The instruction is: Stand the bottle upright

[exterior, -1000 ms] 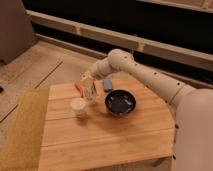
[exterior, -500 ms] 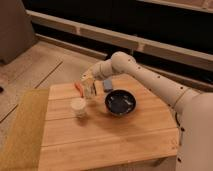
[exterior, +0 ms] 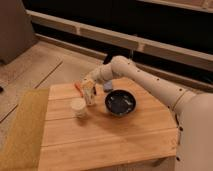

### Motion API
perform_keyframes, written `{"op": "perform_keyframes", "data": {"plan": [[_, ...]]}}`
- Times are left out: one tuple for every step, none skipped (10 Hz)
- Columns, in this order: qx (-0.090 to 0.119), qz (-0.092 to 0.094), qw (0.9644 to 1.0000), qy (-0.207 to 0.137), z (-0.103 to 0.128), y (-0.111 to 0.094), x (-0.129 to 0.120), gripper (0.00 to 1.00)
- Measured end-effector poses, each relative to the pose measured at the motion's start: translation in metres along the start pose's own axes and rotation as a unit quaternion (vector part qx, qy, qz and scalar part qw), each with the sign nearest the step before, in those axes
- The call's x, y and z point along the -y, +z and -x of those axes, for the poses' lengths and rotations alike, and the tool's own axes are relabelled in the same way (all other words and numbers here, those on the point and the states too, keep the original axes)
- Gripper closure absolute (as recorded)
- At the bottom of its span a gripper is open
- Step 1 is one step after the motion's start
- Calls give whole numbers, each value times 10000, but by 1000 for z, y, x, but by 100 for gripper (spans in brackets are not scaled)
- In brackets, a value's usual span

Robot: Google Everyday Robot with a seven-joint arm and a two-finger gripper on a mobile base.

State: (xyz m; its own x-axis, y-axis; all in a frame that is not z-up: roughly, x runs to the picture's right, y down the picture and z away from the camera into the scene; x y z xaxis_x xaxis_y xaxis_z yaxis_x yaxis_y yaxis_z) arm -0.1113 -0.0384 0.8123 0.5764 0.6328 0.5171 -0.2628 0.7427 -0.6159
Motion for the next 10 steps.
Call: {"op": "perform_keyframes", "data": {"plan": [[-10, 20, 10000, 29, -3, 3, 1, 96], [-33, 23, 10000, 85, -8, 5, 3, 85], [-48, 23, 9999, 126, -10, 7, 5, 73], [-52, 27, 9999, 149, -11, 8, 5, 63], [-56, 27, 9998, 167, -11, 8, 6, 55], [-56, 29, 9998, 195, -12, 9, 6, 40], [-58, 41, 9998, 201, -12, 9, 6, 34], [-57, 62, 9997, 216, -13, 10, 5, 30], [-55, 80, 9997, 226, -14, 10, 4, 30], [-57, 108, 9997, 227, -15, 10, 3, 30]]}}
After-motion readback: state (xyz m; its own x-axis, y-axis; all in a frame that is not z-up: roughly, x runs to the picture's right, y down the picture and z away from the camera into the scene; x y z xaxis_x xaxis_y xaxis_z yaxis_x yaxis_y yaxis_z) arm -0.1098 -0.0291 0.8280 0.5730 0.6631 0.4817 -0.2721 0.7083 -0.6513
